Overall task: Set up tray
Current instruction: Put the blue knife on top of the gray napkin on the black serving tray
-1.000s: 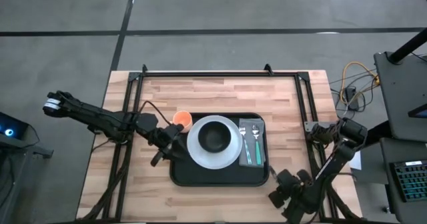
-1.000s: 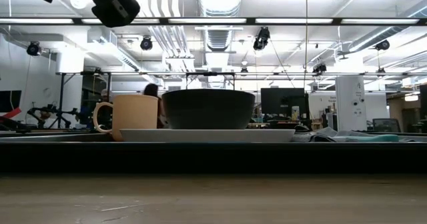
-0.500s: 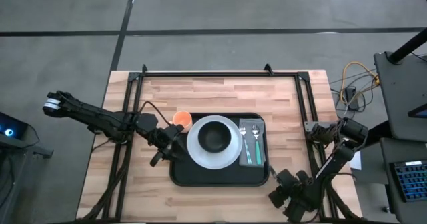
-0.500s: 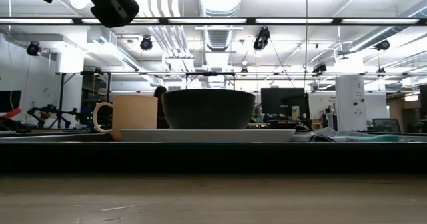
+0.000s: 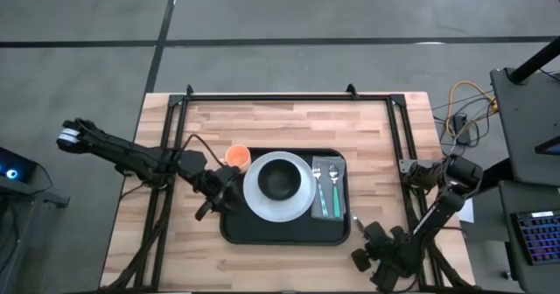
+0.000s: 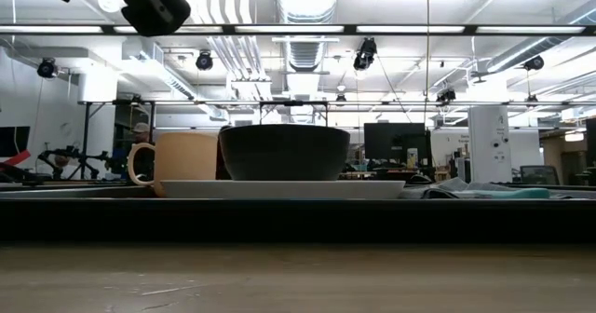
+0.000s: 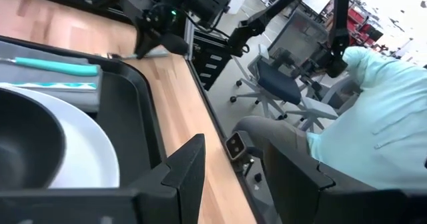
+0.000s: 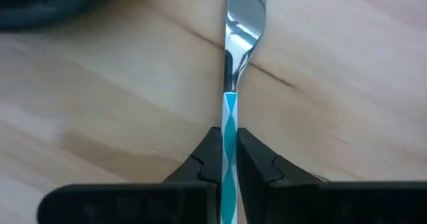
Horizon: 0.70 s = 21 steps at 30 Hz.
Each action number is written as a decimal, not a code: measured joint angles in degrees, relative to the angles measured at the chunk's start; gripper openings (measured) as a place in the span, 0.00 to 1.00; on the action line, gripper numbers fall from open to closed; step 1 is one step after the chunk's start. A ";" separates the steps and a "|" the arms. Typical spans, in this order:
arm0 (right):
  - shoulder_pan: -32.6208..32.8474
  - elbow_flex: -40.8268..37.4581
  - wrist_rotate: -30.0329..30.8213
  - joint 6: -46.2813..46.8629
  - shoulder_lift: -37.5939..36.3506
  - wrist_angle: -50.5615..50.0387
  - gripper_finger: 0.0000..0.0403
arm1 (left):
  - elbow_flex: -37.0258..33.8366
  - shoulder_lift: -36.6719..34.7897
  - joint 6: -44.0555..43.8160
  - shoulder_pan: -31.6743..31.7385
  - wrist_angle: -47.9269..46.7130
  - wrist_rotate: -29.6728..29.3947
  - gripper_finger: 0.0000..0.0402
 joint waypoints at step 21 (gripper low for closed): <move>1.76 13.99 -1.02 8.72 -0.30 -29.75 0.03 | 0.00 -0.09 -0.49 -3.30 0.06 -1.72 0.33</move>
